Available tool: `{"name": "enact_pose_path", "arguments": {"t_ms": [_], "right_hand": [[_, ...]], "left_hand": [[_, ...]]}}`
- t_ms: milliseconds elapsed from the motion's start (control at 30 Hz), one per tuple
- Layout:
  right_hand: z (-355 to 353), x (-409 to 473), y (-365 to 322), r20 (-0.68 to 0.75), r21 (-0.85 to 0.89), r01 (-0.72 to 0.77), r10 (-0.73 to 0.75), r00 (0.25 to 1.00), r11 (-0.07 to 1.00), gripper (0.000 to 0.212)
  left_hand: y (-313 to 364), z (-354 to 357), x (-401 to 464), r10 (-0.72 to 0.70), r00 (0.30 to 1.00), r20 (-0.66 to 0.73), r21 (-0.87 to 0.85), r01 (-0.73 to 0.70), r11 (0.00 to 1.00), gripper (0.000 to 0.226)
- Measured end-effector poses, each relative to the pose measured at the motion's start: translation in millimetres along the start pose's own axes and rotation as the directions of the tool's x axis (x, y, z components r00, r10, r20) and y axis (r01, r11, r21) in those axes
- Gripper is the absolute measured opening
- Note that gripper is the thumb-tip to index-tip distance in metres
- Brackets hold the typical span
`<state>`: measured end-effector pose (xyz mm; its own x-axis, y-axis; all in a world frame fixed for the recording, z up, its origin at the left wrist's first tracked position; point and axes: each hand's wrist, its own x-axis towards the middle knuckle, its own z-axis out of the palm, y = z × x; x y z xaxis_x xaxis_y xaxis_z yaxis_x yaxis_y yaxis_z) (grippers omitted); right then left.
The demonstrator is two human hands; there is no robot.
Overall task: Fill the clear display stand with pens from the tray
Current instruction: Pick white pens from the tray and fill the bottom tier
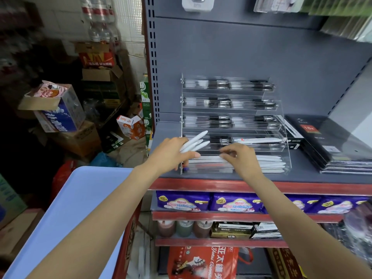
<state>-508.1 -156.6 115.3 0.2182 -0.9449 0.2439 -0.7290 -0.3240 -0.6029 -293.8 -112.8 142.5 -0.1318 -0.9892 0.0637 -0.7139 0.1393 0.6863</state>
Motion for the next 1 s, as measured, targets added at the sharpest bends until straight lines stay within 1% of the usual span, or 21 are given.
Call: {"name": "enact_pose_path", "arguments": {"t_ms": [33, 67, 100, 133, 167, 233, 300, 333, 400, 467, 600, 667, 733, 800, 867, 933, 967, 1000], "right_hand": [[-1.8, -2.9, -7.6, -0.016, 0.116, 0.006, -0.005, 1.0, 0.993, 0.014], [-3.8, -5.4, -16.4, -0.003, 0.272, 0.0, 0.001, 1.0, 0.962, 0.014], [-5.5, -7.5, -25.3, 0.044, 0.43, -0.022, 0.004, 0.999, 0.902, 0.013], [-6.1, -8.9, -33.3, 0.1, 0.548, -0.054, -0.001, 0.995, 0.834, 0.011], [-5.5, -9.6, -39.0, 0.142, 0.62, -0.082, -0.008, 0.99, 0.78, 0.009], [-4.7, -9.0, -44.8, 0.159, 0.702, -0.113, 0.0, 0.987, 0.703, 0.009], [-8.4, -6.6, -43.8, 0.137, 0.733, -0.132, 0.044, 0.99, 0.667, 0.01], [-11.9, -5.4, -39.8, 0.12, 0.736, -0.139, 0.074, 0.99, 0.662, 0.011], [-22.1, -3.8, -26.5, 0.069, 0.73, -0.14, 0.133, 0.989, 0.669, 0.012], [-29.3, -3.2, -10.8, 0.016, 0.686, -0.131, 0.165, 0.986, 0.716, 0.015], [-21.1, -3.6, 5.2, 0.029, 0.533, -0.193, 0.21, 0.977, 0.824, 0.02], [-11.6, -3.2, 6.6, 0.021, 0.401, -0.176, 0.183, 0.983, 0.899, 0.015], [-6.2, -3.0, 4.2, 0.015, 0.243, -0.104, 0.104, 0.994, 0.964, 0.007], [-3.6, -1.5, 0.8, 0.037, 0.13, -0.028, 0.023, 0.999, 0.991, 0.003], [-0.2, -1.0, -1.3, 0.091, 0.026, 0.02, -0.023, 0.996, 0.999, 0.005], [1.9, -0.7, -4.0, 0.123, -0.012, 0.045, -0.044, 0.991, 0.999, 0.008], [1.1, -0.5, -7.1, 0.105, 0.005, 0.053, -0.053, 0.993, 0.999, 0.009], [-1.7, -0.4, -12.9, 0.078, 0.075, 0.053, -0.059, 0.995, 0.996, 0.011]], "left_hand": [[1.4, 0.2, 0.0, -0.008, 1.0, 0.011, -0.024, 0.008, 1.0, 0.032], [2.5, 0.4, 0.5, -0.013, 1.0, 0.021, -0.042, 0.014, 0.999, 0.033], [4.3, 0.6, 1.2, -0.013, 0.999, 0.029, -0.056, 0.015, 0.998, 0.033], [6.6, 1.1, 2.1, -0.006, 0.999, 0.037, -0.067, 0.008, 0.998, 0.031], [9.5, 1.7, 2.9, 0.005, 0.999, 0.046, -0.077, -0.002, 0.997, 0.029], [14.6, 1.9, 3.8, 0.023, 0.998, 0.063, -0.107, -0.016, 0.994, 0.022], [15.6, -0.9, 4.2, 0.025, 0.998, 0.064, -0.122, -0.017, 0.992, 0.022], [13.4, -4.1, 4.1, 0.022, 0.999, 0.042, -0.104, -0.017, 0.994, 0.024], [5.2, -13.5, 2.5, 0.008, 0.999, -0.041, -0.019, -0.009, 1.0, 0.022], [-2.9, -21.5, -0.3, -0.007, 0.993, -0.121, 0.055, 0.014, 0.998, 0.021], [-6.3, -19.5, -5.8, -0.016, 0.987, -0.162, 0.107, 0.033, 0.994, 0.023], [-4.6, -16.1, -6.0, -0.021, 0.991, -0.131, 0.101, 0.035, 0.994, 0.022], [-3.6, -15.6, -6.1, -0.007, 0.995, -0.095, 0.132, 0.02, 0.991, 0.019], [-3.8, -16.6, -5.8, 0.013, 0.997, -0.08, 0.167, 0.001, 0.986, 0.018], [-4.1, -16.9, -5.9, 0.019, 0.998, -0.065, 0.165, -0.008, 0.986, 0.019], [-3.7, -16.9, -6.3, 0.021, 0.999, -0.047, 0.142, -0.015, 0.99, 0.017], [-2.1, -16.5, -7.2, 0.027, 0.999, -0.042, 0.133, -0.021, 0.991, 0.017], [-0.8, -15.6, -7.3, 0.031, 0.999, -0.039, 0.125, -0.026, 0.992, 0.018]]}}
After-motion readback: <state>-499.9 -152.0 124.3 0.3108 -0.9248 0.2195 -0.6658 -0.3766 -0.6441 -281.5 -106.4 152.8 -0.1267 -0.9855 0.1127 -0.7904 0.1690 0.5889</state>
